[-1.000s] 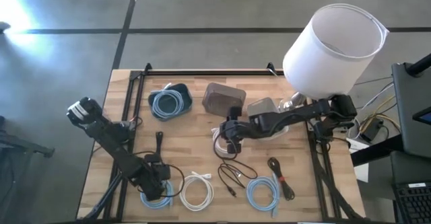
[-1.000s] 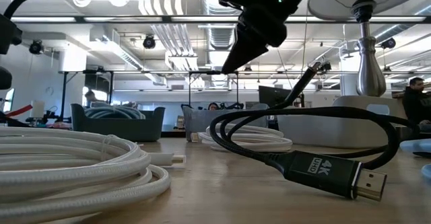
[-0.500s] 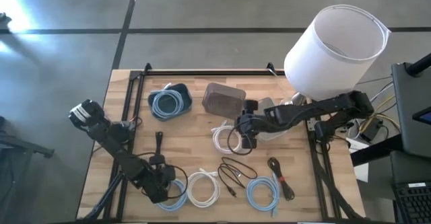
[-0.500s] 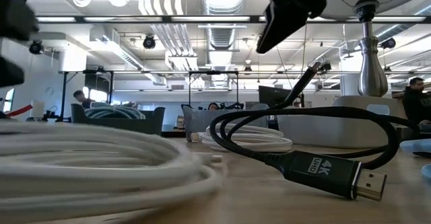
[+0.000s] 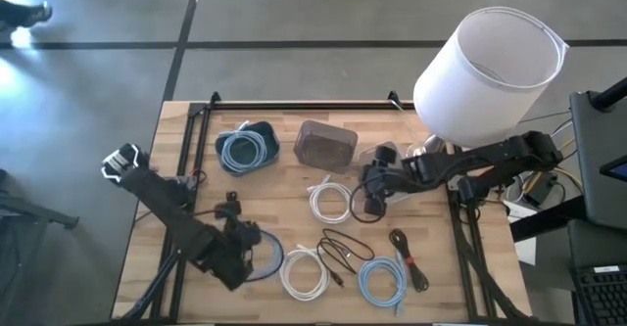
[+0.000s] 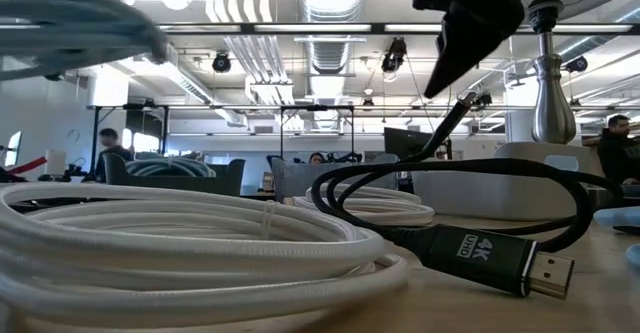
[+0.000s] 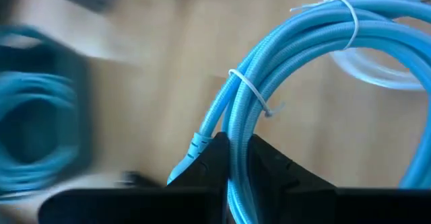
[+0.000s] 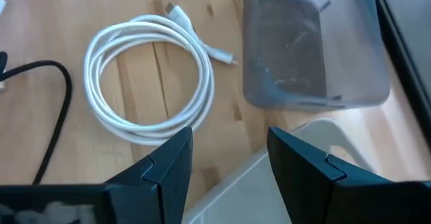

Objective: Pick & Place USB Port
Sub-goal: Put the left blue HDMI cable into the green bin, then put the blue HDMI cable into the gray bin

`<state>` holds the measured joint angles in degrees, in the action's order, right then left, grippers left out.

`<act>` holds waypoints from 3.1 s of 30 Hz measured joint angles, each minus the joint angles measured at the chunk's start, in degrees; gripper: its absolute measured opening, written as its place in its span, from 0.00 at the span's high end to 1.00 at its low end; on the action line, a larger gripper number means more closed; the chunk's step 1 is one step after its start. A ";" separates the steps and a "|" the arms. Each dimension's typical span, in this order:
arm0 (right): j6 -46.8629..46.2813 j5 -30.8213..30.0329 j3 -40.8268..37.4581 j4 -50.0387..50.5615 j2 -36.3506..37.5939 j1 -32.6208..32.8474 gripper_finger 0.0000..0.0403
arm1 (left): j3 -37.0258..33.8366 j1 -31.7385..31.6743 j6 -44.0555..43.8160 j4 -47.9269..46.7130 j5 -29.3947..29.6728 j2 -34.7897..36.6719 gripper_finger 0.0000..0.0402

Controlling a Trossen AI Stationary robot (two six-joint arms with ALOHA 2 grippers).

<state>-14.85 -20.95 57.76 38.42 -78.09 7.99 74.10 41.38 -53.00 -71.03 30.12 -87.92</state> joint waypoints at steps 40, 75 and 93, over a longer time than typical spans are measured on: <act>-12.55 0.18 -3.67 -4.72 0.00 5.44 0.53 | -23.84 -53.76 9.53 9.81 20.70 0.10 0.81; -32.88 30.48 -5.92 -5.09 -17.53 24.00 0.57 | -5.19 -52.69 20.56 7.44 13.62 0.11 0.57; -38.24 29.88 -5.44 -9.26 -20.90 24.41 0.85 | -3.22 -52.51 29.42 19.08 13.25 0.11 0.57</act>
<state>-53.09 8.93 52.32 29.16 -98.98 32.40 70.88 -11.14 -23.57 -51.95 43.38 -87.81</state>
